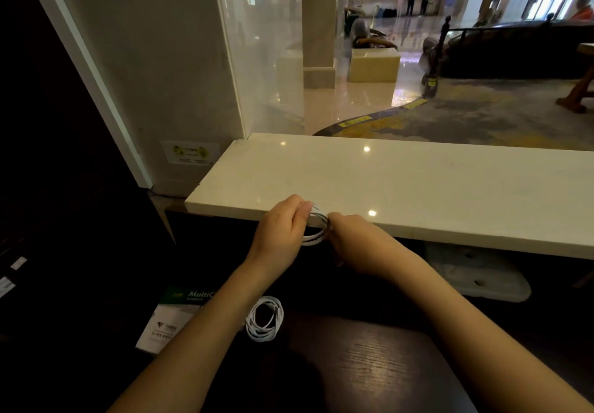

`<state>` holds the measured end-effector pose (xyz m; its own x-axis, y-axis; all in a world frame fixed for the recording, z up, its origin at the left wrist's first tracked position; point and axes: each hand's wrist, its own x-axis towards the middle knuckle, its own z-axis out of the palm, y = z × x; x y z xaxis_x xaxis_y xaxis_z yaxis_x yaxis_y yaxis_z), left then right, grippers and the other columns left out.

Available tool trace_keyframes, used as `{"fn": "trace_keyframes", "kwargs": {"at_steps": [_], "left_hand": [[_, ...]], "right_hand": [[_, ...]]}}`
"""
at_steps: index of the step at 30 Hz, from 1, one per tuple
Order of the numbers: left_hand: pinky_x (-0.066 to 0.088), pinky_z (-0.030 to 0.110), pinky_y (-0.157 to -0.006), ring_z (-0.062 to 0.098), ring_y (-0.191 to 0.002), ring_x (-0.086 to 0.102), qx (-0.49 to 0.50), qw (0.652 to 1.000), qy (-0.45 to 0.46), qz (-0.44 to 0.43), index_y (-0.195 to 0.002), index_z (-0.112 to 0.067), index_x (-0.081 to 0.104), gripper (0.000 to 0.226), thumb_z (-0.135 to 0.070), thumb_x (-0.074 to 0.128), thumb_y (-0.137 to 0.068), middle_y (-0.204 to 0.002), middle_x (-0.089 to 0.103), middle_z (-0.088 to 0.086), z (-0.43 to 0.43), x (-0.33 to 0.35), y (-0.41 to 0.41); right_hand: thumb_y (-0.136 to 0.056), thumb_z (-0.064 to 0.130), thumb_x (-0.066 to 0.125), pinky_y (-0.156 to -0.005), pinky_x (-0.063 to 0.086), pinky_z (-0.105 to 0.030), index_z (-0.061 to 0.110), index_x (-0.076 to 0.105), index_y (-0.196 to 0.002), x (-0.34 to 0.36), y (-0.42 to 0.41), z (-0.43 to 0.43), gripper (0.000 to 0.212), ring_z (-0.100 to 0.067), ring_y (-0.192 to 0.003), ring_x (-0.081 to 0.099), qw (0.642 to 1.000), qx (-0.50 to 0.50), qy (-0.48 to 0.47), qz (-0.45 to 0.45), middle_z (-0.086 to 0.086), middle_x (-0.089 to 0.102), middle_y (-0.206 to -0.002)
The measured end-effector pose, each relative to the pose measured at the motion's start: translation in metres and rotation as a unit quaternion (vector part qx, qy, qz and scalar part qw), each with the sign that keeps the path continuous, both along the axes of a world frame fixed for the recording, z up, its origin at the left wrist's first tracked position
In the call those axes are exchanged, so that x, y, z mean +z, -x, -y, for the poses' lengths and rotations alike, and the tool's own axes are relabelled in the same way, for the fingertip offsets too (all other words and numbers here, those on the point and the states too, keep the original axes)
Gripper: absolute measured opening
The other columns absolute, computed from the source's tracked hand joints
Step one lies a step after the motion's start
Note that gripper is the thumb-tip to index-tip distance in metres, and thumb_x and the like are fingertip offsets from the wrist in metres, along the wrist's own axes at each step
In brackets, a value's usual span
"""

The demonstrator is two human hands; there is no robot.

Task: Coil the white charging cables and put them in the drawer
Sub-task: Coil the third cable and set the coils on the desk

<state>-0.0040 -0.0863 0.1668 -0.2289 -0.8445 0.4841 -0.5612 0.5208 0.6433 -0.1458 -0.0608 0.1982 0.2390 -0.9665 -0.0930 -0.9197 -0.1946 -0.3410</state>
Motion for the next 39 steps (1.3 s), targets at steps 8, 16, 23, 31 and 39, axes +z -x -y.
{"fn": "trace_keyframes", "kwargs": {"at_steps": [8, 16, 23, 31, 39], "left_hand": [[0.033, 0.023, -0.046, 0.006, -0.038, 0.031, -0.061, 0.911, -0.310, -0.264, -0.069, -0.008, 0.054, 0.038, -0.030, 0.042, -0.096, -0.048, 0.039, -0.005, -0.004, 0.024, -0.015], [0.020, 0.013, -0.033, 0.005, -0.027, 0.026, -0.191, 0.609, -0.580, -0.507, -0.066, -0.009, 0.046, 0.029, -0.033, 0.050, -0.083, -0.037, 0.028, -0.008, -0.021, 0.024, -0.024], [0.017, 0.012, -0.027, 0.005, -0.023, 0.025, -0.155, 0.620, -0.521, -0.566, -0.065, -0.011, 0.041, 0.024, -0.025, 0.046, -0.084, -0.034, 0.027, -0.007, -0.026, 0.018, -0.013], [0.018, 0.012, -0.028, 0.003, -0.026, 0.022, -0.154, 0.694, -0.453, -0.539, -0.069, -0.010, 0.044, 0.030, -0.026, 0.039, -0.094, -0.036, 0.028, -0.009, -0.031, 0.019, -0.011], [0.026, 0.014, -0.031, 0.002, -0.028, 0.024, -0.168, 0.726, -0.427, -0.512, -0.072, -0.007, 0.048, 0.032, -0.025, 0.038, -0.096, -0.038, 0.029, -0.009, -0.028, 0.019, -0.006]], "right_hand": [[-0.096, 0.033, 0.036, -0.073, 0.049, -0.047, 0.014, 0.051, -0.098, 0.018, 0.037, -0.018, 0.025, -0.027, -0.080, 0.059, 0.986, 0.097, 0.126, 0.039, -0.010, 0.065, -0.090], [-0.092, 0.034, 0.039, -0.063, 0.044, -0.035, 0.015, 0.060, -0.084, -0.026, 0.026, -0.024, 0.029, -0.020, -0.073, 0.047, 0.961, 0.061, 0.261, 0.075, -0.002, 0.059, -0.079], [-0.091, 0.028, 0.049, -0.060, 0.038, -0.030, 0.008, 0.067, -0.083, -0.042, -0.006, -0.032, 0.028, -0.023, -0.070, 0.054, 0.967, -0.043, 0.210, 0.137, -0.006, 0.056, -0.081], [-0.088, 0.005, 0.053, -0.062, 0.053, -0.015, 0.014, 0.071, -0.082, -0.024, -0.007, -0.035, 0.020, -0.008, -0.070, 0.068, 0.865, -0.087, -0.046, 0.493, -0.007, 0.072, -0.077], [-0.088, 0.008, 0.058, -0.055, 0.052, -0.014, -0.009, 0.066, -0.090, -0.020, -0.011, -0.034, 0.019, -0.008, -0.058, 0.066, 0.787, -0.140, -0.059, 0.598, -0.014, 0.068, -0.073]]}}
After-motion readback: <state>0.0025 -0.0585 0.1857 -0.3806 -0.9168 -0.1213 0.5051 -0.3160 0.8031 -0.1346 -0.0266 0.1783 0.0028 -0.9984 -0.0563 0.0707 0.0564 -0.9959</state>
